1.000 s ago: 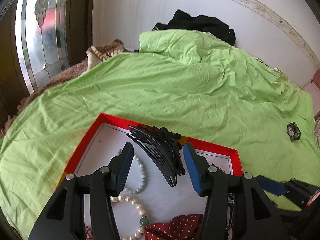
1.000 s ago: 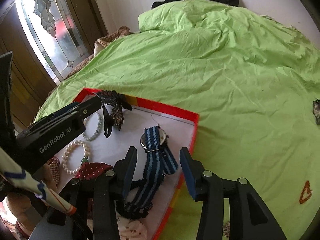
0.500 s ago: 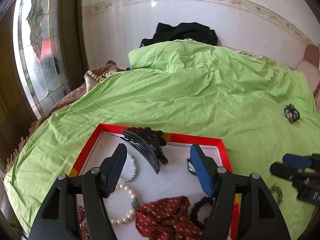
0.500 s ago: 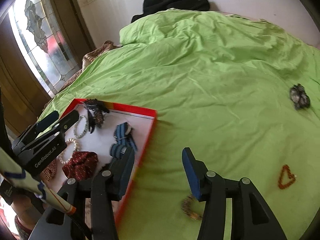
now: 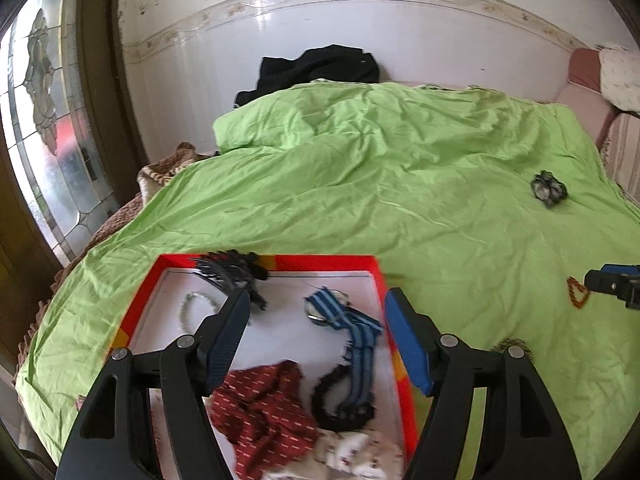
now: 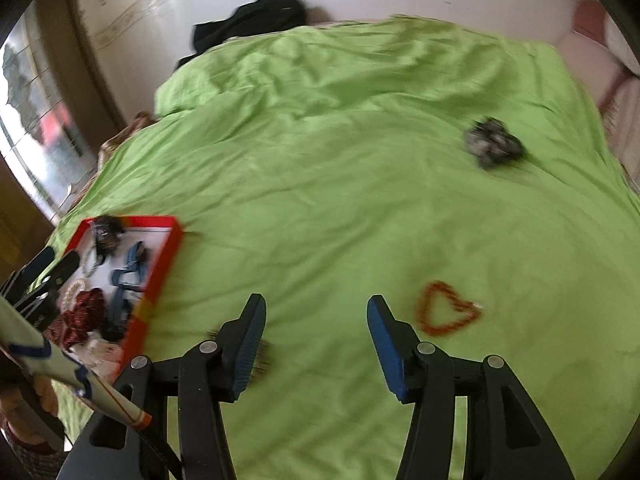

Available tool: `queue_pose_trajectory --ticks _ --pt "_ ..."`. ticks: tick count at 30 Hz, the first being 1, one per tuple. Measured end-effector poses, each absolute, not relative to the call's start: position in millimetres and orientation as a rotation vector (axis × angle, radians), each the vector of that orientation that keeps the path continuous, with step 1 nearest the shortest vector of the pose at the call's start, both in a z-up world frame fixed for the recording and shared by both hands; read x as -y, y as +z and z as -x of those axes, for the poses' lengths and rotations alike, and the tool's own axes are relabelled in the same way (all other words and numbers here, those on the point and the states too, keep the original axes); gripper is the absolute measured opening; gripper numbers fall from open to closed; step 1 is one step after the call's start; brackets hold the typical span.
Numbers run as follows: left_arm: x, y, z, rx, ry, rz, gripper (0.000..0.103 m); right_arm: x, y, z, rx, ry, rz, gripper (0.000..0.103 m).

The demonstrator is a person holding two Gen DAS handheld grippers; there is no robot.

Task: Organize jewelry
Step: 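Move the left gripper to the leopard scrunchie while the right moves to the red bracelet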

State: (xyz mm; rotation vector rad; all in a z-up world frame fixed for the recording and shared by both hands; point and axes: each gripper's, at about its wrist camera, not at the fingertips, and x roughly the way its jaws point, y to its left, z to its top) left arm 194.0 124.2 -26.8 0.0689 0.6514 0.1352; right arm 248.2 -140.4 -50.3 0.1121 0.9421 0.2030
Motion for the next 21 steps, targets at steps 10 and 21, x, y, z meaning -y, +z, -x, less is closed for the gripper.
queue_pose_trajectory --ticks 10,21 --pt "-71.8 -23.5 -180.9 -0.673 0.011 -0.064 0.069 235.5 -73.5 -232.3 -0.957 0.073 -0.222 0.057" --pt "-38.2 -61.9 -194.3 -0.859 -0.112 0.148 0.069 282.7 -95.1 -232.6 -0.956 0.053 -0.294 0.057"
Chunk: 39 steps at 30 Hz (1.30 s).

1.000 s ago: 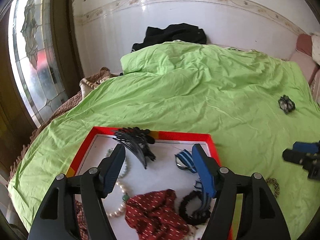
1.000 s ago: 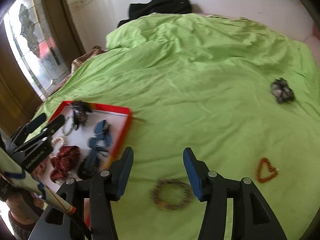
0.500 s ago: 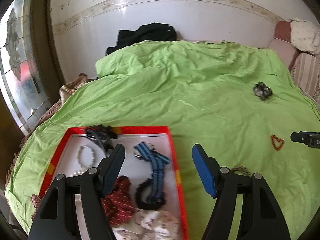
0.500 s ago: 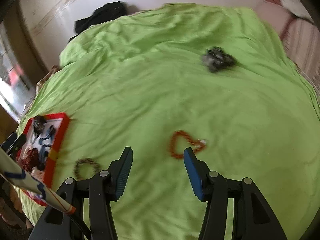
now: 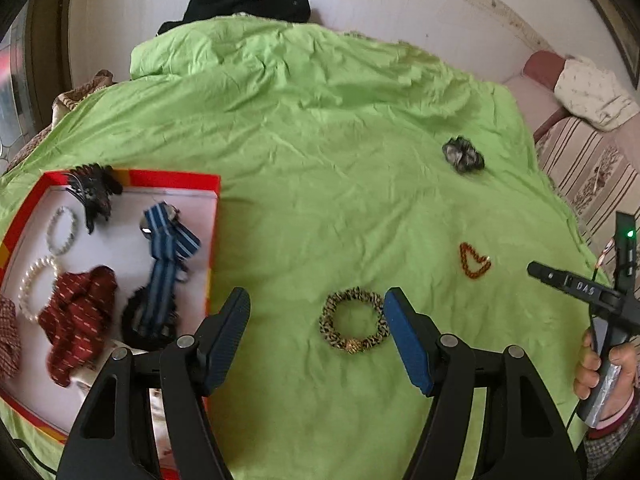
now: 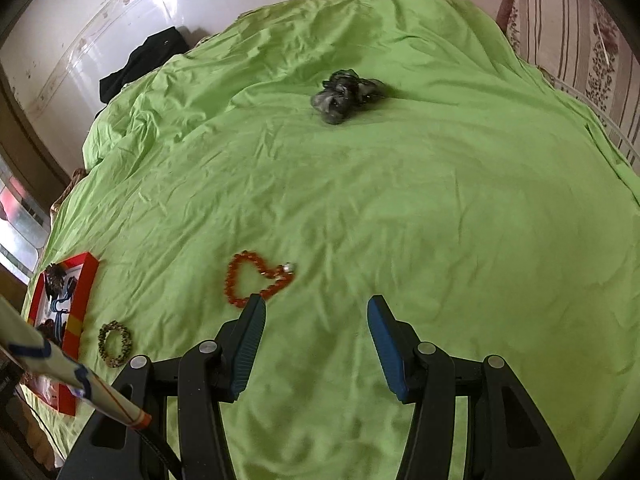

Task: Organize jewelry
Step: 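Move the left gripper to the leopard scrunchie while the right moves to the red bracelet, then grasp the leopard scrunchie with the left gripper while the right grasps the red bead bracelet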

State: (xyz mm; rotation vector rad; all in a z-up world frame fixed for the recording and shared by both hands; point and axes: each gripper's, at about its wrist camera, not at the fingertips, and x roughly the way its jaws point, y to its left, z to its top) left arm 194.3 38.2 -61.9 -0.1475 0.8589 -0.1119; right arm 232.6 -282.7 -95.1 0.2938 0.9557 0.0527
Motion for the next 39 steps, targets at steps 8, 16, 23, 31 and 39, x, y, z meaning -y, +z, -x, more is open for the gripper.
queue_pose_trajectory --ticks 8,16,23,31,39 --pt "-9.2 -87.9 -209.2 -0.918 -0.147 0.070 0.046 272.1 -114.1 -247.3 -0.961 0.111 -0.277 0.057" --pt "-4.5 -107.0 -218.1 -0.933 -0.165 0.009 0.046 248.2 -119.6 -255.8 -0.938 0.219 -0.184 0.057" --pt "-5.6 -124.1 -228.0 -0.964 -0.166 -0.010 0.046 216.7 -126.7 -261.1 -0.943 0.329 -0.101 0.052" --pt "-8.0 -126.8 -233.1 -0.972 -0.215 0.025 0.042 205.2 -141.0 -277.4 -0.966 0.341 -0.104 0.051" --pt "-5.4 -126.9 -232.6 -0.974 -0.243 0.013 0.040 205.5 -122.9 -275.3 -0.927 0.355 -0.083 0.050"
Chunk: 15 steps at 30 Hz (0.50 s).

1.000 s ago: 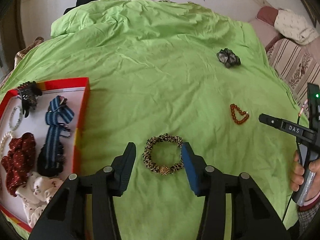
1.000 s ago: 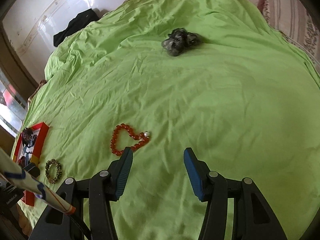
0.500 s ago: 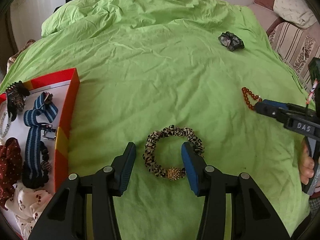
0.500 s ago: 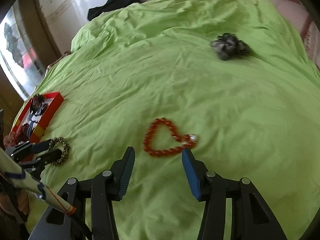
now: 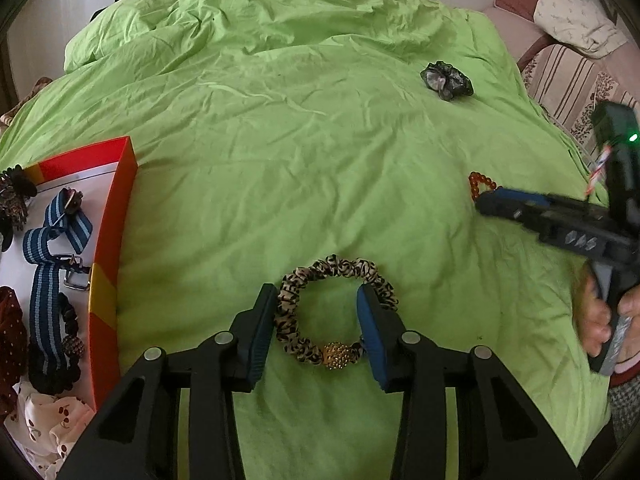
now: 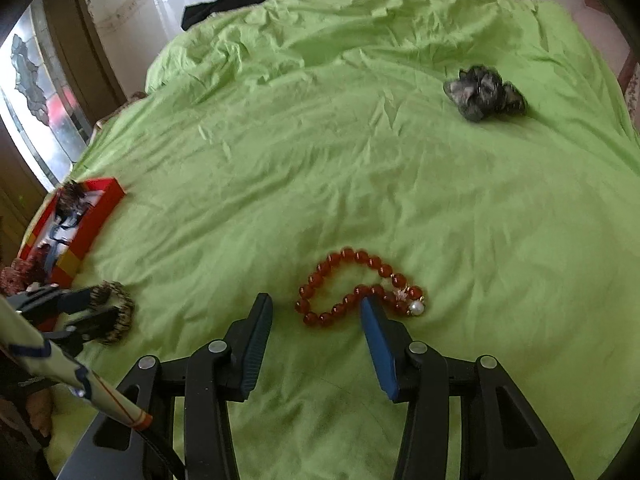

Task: Organize jewelry
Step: 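Grasp the leopard scrunchie with the left gripper while the right grasps the red bead bracelet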

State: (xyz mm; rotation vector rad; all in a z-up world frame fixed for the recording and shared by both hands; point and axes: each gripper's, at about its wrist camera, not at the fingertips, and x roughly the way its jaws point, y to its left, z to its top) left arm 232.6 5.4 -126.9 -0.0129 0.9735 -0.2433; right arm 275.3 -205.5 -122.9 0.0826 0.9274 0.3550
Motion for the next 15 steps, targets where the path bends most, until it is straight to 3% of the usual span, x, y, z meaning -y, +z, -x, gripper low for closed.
queue_pose_trajectory --ticks 7,11,15 --pt "-5.3 -124.9 -230.2 -0.979 -0.258 0.000 0.037 205.8 -109.3 -269.7 -0.878 0.381 -0.108 0.050" --pt "-6.9 -126.0 -230.2 -0.985 -0.260 0.016 0.037 196.1 -134.8 -280.9 -0.949 0.354 -0.078 0.037" --pt "-6.7 -128.8 -232.2 -0.993 -0.262 0.027 0.037 203.9 -140.2 -286.1 -0.961 0.354 -0.129 0.035"
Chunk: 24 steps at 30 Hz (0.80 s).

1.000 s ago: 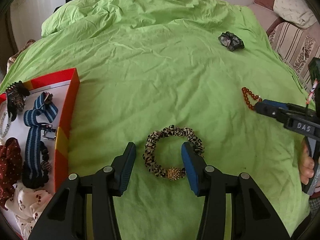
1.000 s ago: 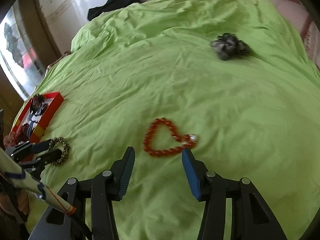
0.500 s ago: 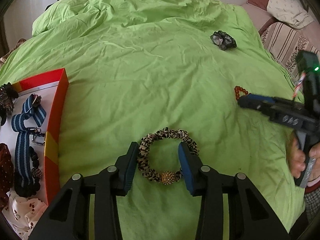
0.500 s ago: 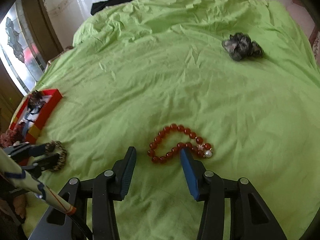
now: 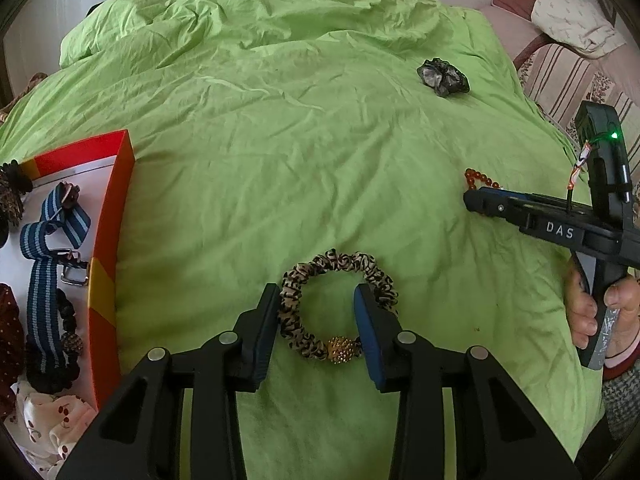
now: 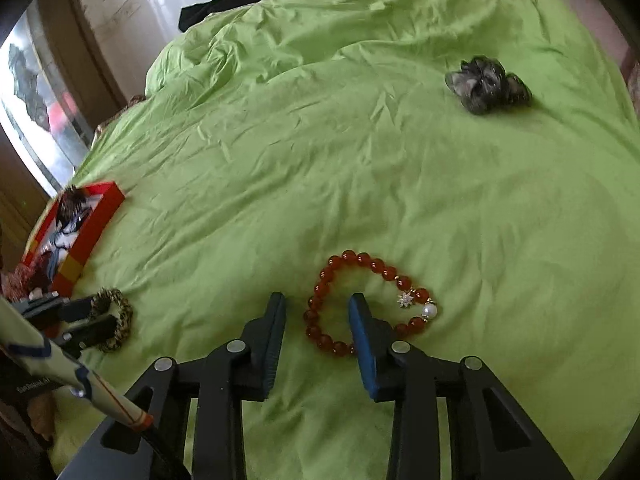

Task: Organize jewelry
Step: 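Grasp the leopard scrunchie with the left gripper while the right grasps the red bead bracelet, then carry the leopard scrunchie and red bracelet into the tray and open both grippers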

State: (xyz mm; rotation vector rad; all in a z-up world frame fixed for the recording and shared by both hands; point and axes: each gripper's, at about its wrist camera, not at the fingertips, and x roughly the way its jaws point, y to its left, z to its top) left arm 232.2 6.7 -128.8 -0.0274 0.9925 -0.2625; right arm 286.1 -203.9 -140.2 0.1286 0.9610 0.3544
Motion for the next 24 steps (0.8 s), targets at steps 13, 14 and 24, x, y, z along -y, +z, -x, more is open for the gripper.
queue_pose_trajectory --ticks 13,14,24 --pt "-3.4 -125.1 -229.6 -0.973 -0.245 0.034 0.006 197.9 -143.9 -285.9 -0.955 0.328 -0.094 0.009" --pt "-3.1 -123.7 -227.7 -0.969 -0.246 0.036 0.006 200.0 -142.7 -285.5 -0.952 0.327 -0.110 0.009" --pt "-0.1 -87.5 -205.0 -0.869 -0.273 0.042 0.006 217.2 -122.0 -274.5 -0.916 0.314 -0.261 0.008"
